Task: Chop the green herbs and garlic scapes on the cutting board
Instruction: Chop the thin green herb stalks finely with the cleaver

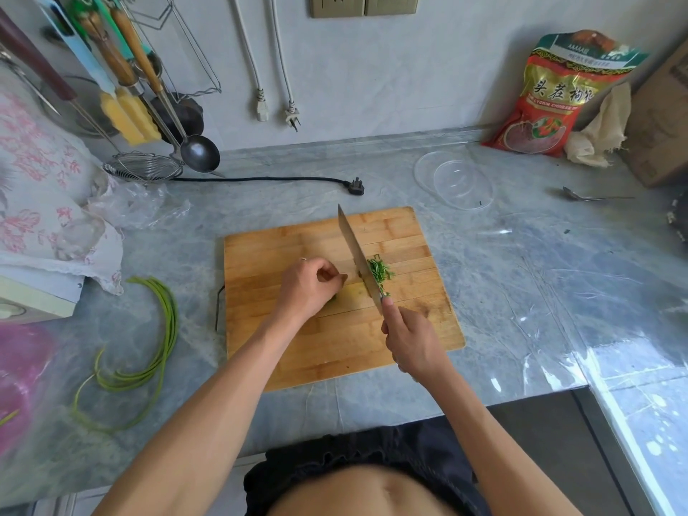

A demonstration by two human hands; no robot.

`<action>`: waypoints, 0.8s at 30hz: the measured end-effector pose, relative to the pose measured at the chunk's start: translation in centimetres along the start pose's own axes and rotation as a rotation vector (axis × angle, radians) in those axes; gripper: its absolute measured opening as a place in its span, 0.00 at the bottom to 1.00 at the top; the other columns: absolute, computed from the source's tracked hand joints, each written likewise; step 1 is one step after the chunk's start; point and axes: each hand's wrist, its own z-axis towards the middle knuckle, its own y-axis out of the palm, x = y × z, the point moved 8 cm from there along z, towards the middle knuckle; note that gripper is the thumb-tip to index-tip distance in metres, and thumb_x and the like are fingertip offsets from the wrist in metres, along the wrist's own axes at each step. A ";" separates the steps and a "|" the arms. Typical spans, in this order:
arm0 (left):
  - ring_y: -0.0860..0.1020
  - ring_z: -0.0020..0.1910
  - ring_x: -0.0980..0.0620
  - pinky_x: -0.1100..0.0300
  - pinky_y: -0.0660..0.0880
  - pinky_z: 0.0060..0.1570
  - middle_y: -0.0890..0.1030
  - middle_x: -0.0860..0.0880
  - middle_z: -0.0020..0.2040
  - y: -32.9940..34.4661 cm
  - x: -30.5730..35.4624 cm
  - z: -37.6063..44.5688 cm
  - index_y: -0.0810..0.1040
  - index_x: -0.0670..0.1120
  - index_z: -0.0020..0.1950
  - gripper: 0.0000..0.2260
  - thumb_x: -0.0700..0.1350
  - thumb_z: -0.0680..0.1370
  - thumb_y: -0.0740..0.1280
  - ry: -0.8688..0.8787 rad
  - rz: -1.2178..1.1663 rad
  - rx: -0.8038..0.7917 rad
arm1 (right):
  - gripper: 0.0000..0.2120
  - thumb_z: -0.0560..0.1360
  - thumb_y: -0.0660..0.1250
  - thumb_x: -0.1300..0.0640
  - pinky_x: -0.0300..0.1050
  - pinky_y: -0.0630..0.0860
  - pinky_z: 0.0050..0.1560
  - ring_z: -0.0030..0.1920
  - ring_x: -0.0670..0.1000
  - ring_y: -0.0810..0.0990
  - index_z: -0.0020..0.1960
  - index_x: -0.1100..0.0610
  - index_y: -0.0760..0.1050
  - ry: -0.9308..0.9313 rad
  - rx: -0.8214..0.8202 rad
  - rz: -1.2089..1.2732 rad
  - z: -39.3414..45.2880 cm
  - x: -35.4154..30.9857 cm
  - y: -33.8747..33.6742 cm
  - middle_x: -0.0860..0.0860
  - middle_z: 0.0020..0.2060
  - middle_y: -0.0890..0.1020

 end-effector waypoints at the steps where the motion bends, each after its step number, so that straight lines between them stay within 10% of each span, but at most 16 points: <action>1: 0.76 0.41 0.58 0.68 0.71 0.43 0.81 0.56 0.39 0.1 -0.2 0.2 0.83 0.47 0.42 0.04 0.46 0.75 0.74 -0.012 -0.005 -0.011 | 0.28 0.81 0.51 0.38 0.45 0.65 0.31 0.27 0.51 0.67 0.36 0.60 0.70 0.001 0.002 0.007 0.1 -0.1 -0.3 0.53 0.26 0.70; 6: 0.74 0.60 0.59 0.82 0.62 0.55 0.80 0.53 0.60 0.3 -2.1 -0.8 0.79 0.45 0.66 0.19 0.32 0.77 0.64 -0.066 -0.058 -0.084 | 0.29 0.81 0.50 0.38 0.44 0.66 0.31 0.27 0.49 0.68 0.36 0.60 0.70 0.019 -0.028 -0.023 -0.1 0.2 -0.4 0.51 0.26 0.71; 24: 0.79 0.45 0.50 0.53 0.77 0.42 0.82 0.51 0.46 0.1 -4.2 -6.2 0.86 0.51 0.51 0.06 0.49 0.75 0.73 -0.032 0.123 0.187 | 0.34 0.81 0.50 0.38 0.36 0.67 0.28 0.25 0.45 0.70 0.41 0.69 0.74 -0.036 -0.150 -0.157 -1.1 -0.2 2.9 0.48 0.26 0.74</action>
